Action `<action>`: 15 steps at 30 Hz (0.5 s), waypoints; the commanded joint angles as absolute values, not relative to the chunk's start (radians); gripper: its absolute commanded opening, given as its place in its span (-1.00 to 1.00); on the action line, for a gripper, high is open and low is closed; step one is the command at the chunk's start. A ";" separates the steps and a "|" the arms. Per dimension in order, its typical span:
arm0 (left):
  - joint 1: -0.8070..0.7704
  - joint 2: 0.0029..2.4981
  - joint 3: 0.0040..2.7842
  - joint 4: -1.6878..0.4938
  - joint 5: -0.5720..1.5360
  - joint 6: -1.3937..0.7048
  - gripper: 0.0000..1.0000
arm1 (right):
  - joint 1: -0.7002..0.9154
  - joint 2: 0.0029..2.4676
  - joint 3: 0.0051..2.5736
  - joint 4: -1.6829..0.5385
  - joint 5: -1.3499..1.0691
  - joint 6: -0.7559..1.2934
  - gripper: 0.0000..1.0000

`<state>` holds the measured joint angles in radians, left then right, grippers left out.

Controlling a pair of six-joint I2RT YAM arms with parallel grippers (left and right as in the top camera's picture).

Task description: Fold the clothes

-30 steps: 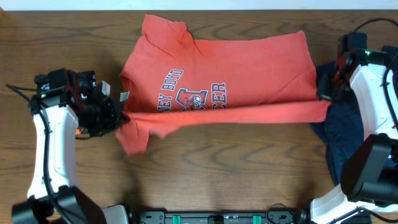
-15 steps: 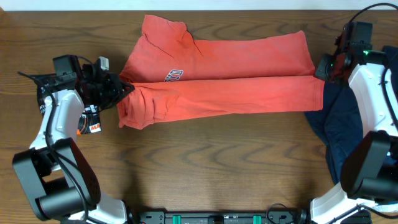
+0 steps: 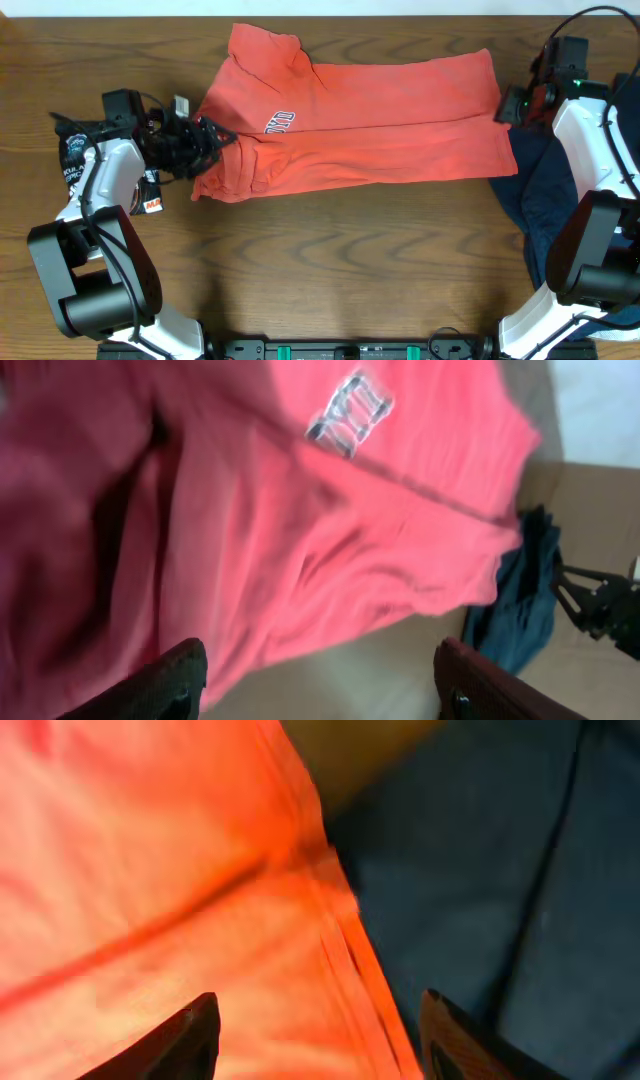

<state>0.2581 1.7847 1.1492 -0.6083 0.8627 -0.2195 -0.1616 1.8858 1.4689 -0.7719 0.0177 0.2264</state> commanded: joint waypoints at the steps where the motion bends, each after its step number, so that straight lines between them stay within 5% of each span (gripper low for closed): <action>1: 0.241 1.788 1.151 -0.685 0.829 -0.106 0.49 | -0.155 1.898 1.468 -0.827 0.017 0.223 0.20; 7: 0.214 1.788 1.151 -0.805 0.412 -0.099 0.48 | -0.135 1.898 1.416 -0.878 0.017 0.180 0.09; 15: 0.215 1.785 1.151 -0.826 0.363 -0.122 0.48 | -0.103 1.899 1.244 -0.701 0.018 0.148 -0.03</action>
<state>0.2142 1.7847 1.1492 -0.8146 0.4484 -0.1303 -0.1150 1.8877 1.2942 -0.7361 0.0166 0.1699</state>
